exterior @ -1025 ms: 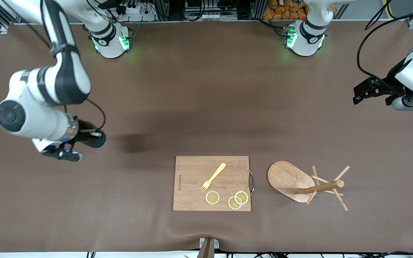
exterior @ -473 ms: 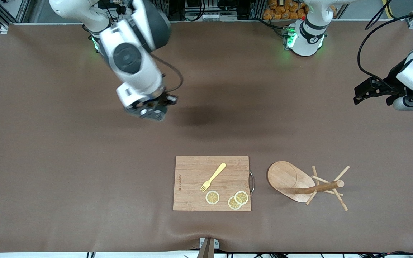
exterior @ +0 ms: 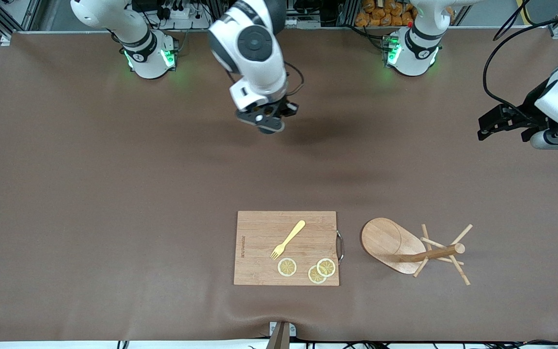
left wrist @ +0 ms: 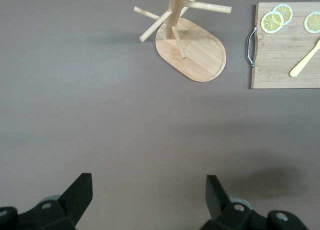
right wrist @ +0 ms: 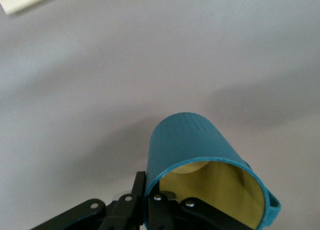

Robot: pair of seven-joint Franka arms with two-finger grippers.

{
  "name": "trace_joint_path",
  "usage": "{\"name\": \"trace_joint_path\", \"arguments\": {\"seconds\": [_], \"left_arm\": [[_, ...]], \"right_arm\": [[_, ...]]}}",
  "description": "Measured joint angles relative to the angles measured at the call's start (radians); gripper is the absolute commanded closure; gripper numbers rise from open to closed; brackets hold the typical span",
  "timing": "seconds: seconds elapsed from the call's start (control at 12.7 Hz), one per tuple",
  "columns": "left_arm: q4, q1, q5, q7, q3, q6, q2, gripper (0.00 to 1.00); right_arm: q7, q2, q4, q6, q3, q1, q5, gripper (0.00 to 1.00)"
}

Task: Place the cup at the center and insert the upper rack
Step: 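Lift the teal mug with the right gripper toward the table center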

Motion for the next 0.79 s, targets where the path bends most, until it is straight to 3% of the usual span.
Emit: {"name": "trace_joint_path", "arguments": {"seconds": [0.47, 0.79], "left_arm": [[-0.003, -0.001, 0.0, 0.0, -0.001, -0.002, 0.003, 0.0], [-0.004, -0.001, 0.0, 0.0, -0.001, -0.002, 0.007, 0.0]], "right_arm": [[0.11, 0.198, -0.005, 0.192, 0.0, 0.121, 0.064, 1.0], [0.109, 0.238, -0.002, 0.216, -0.001, 0.122, 0.077, 1.0]]}}
